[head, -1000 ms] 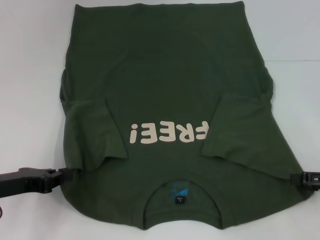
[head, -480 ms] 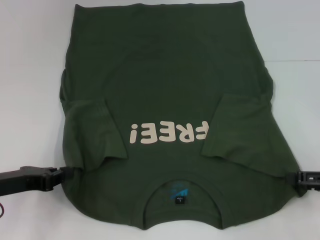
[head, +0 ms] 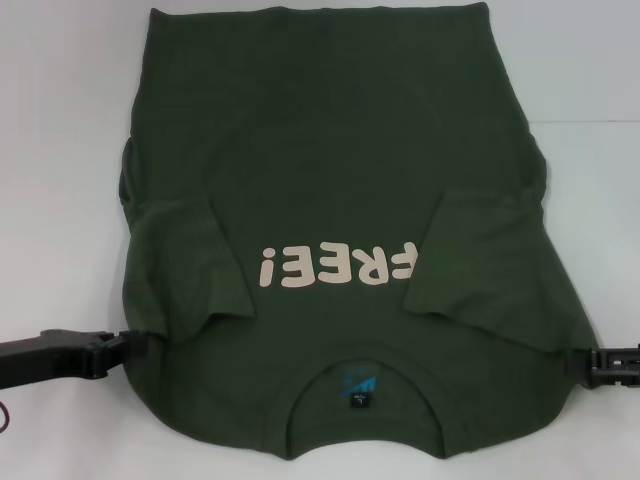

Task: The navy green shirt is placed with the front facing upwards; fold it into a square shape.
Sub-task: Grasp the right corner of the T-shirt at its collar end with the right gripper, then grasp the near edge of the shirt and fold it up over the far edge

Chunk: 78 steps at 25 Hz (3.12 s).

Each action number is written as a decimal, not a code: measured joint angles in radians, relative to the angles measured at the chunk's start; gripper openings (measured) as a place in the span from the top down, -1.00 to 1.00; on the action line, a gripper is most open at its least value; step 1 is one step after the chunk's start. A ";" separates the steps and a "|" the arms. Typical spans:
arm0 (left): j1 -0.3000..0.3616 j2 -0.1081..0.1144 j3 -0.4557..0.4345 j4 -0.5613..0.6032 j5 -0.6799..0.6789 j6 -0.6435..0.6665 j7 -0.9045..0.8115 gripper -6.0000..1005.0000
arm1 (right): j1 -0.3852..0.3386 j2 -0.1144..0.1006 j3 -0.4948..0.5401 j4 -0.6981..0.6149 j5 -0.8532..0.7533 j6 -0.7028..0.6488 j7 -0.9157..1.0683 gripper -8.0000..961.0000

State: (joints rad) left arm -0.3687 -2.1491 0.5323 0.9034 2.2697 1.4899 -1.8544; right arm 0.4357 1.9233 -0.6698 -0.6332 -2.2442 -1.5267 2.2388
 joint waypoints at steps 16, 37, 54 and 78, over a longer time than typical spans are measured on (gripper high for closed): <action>-0.007 0.000 -0.005 0.000 0.004 0.001 0.000 0.92 | 0.013 0.011 0.005 -0.002 -0.072 0.043 0.052 0.08; 0.001 0.007 -0.019 0.010 0.000 0.040 -0.032 0.92 | -0.003 0.032 0.107 -0.002 -0.069 -0.002 -0.065 0.89; 0.062 0.029 -0.216 0.004 0.010 0.246 -0.067 0.92 | -0.109 0.064 0.301 0.000 -0.066 -0.137 -0.327 0.89; 0.153 0.015 -0.311 -0.010 0.003 0.432 -0.069 0.92 | -0.253 0.065 0.399 -0.012 -0.060 -0.328 -0.497 0.83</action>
State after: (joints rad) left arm -0.2152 -2.1342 0.2210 0.8939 2.2729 1.9215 -1.9235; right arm 0.1823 1.9884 -0.2712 -0.6456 -2.3042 -1.8543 1.7422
